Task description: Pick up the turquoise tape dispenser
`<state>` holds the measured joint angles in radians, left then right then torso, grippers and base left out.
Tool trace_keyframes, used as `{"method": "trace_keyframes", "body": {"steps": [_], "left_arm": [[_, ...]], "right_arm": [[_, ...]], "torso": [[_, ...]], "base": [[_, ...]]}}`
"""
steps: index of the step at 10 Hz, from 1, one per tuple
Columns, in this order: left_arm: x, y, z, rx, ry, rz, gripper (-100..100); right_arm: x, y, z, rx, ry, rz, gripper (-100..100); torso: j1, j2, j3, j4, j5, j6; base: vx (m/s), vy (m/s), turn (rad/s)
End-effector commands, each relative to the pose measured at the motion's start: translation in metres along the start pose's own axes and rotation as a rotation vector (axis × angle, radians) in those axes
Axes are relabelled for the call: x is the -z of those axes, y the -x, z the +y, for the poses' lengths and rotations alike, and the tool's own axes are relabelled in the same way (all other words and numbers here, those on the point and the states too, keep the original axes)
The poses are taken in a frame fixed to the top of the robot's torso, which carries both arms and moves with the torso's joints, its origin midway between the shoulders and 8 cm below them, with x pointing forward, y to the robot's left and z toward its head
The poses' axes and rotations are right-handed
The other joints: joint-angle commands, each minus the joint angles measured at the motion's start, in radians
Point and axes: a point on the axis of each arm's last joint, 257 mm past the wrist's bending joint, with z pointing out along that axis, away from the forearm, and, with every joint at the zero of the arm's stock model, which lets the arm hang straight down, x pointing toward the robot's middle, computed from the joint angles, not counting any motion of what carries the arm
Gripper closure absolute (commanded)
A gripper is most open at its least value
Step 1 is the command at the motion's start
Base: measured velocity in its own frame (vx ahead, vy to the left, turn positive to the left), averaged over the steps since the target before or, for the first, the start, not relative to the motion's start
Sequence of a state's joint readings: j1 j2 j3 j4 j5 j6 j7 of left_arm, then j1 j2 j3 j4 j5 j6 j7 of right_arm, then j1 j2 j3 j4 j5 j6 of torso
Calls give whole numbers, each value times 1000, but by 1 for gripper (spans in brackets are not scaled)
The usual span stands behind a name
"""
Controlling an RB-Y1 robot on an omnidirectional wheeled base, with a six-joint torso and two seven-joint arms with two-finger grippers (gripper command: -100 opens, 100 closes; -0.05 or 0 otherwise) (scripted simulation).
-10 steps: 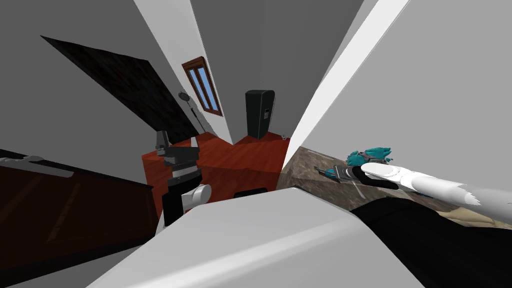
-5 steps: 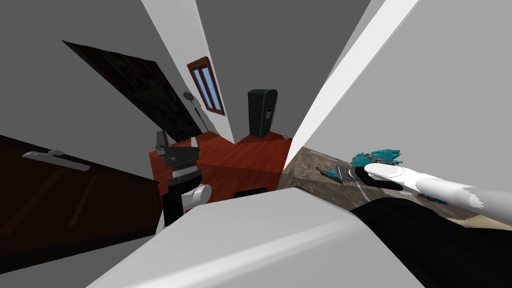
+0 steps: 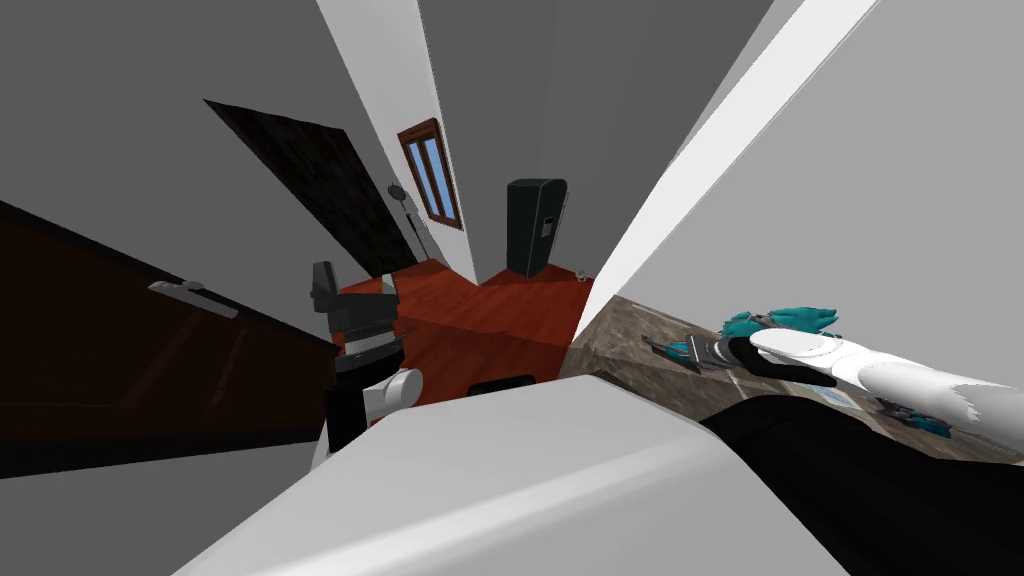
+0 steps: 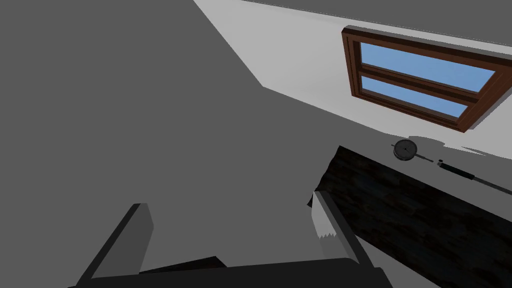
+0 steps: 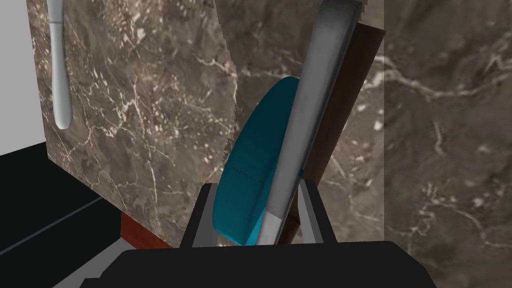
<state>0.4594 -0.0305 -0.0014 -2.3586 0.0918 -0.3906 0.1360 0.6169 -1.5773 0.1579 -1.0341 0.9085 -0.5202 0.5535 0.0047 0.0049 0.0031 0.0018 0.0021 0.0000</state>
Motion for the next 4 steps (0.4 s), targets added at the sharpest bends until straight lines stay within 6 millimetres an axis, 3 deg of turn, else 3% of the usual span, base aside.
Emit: {"method": "trace_keyframes", "body": {"steps": [1, 3, 4], "left_arm": [[0, 0, 0, 0, 0, 0, 0], [0, 0, 0, 0, 0, 0, 0], [0, 0, 0, 0, 0, 0, 0]], "right_arm": [[4, -11, 3, -19, 3, 8, 100], [6, -13, 3, -24, 3, 10, 100], [7, -14, 3, -24, 4, 10, 0]], "torso": [[0, 0, 0, 0, 0, 0], [1, 0, 0, 0, 0, 1], [-1, -1, -1, 0, 0, 1]], "base": [[-47, 36, 128], [-29, 26, 61], [0, 0, 0]]}}
